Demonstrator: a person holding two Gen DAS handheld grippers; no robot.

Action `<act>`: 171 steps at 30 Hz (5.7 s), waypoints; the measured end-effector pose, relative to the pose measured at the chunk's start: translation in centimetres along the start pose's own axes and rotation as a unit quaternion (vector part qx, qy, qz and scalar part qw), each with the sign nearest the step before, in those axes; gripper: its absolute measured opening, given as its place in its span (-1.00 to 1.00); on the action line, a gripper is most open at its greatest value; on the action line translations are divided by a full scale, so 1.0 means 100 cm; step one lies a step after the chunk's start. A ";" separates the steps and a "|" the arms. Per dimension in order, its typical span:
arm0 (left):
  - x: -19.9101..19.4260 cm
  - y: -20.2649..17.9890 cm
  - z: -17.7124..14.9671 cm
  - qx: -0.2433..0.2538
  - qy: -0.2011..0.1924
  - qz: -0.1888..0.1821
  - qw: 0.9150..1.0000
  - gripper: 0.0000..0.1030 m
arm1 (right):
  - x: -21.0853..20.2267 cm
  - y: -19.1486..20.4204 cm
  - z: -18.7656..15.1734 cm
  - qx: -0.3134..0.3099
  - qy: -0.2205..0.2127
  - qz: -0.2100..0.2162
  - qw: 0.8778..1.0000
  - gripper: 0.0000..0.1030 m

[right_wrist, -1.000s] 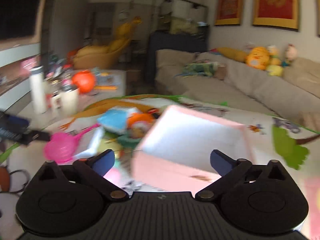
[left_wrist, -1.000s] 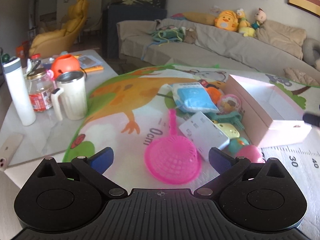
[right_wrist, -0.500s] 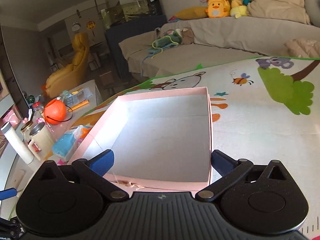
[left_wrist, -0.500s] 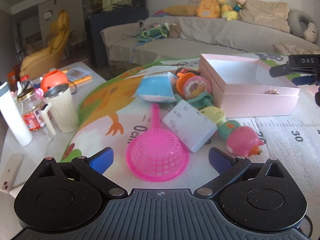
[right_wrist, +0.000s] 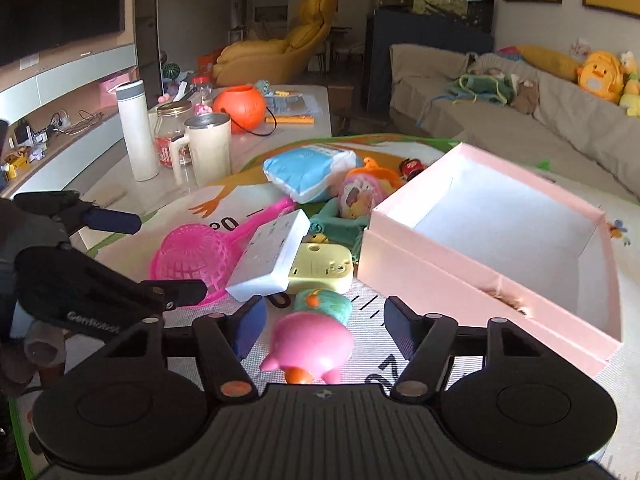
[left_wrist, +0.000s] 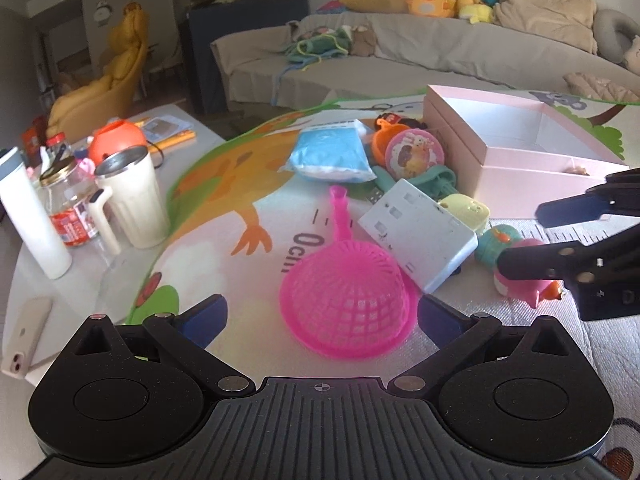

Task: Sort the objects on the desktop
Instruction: 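Grasp the pink pig toy with the right gripper, then carry the pink pig into the box with right gripper while left carries the strainer, then grasp the yellow toy with the right gripper while the left gripper grasps the white battery box, then drop the yellow toy and white battery box into the pink box with both grippers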

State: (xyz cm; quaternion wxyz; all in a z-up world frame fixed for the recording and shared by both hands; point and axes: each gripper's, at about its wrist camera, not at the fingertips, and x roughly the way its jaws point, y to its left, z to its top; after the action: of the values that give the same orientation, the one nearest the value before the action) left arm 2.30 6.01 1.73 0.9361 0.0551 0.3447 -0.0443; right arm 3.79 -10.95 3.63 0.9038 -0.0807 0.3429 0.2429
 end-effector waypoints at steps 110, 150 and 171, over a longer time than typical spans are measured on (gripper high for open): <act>-0.013 -0.021 0.021 0.012 0.008 -0.031 0.999 0.02 | -0.126 -0.005 -0.076 0.062 0.015 -0.083 0.994 0.07; 0.047 0.034 0.022 -0.098 -0.022 -0.080 0.992 1.00 | 0.086 -0.057 0.164 0.084 0.073 -0.099 0.989 0.24; 0.032 0.036 0.014 -0.052 -0.017 -0.128 0.990 1.00 | 0.154 -0.021 0.148 0.053 0.159 -0.088 0.982 -0.32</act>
State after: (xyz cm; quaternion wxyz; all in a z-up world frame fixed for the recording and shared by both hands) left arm 6.03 9.27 1.00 0.9298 -0.0386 0.3351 -0.1469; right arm 23.41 -2.22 4.60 0.8586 -0.1002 0.4864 0.1276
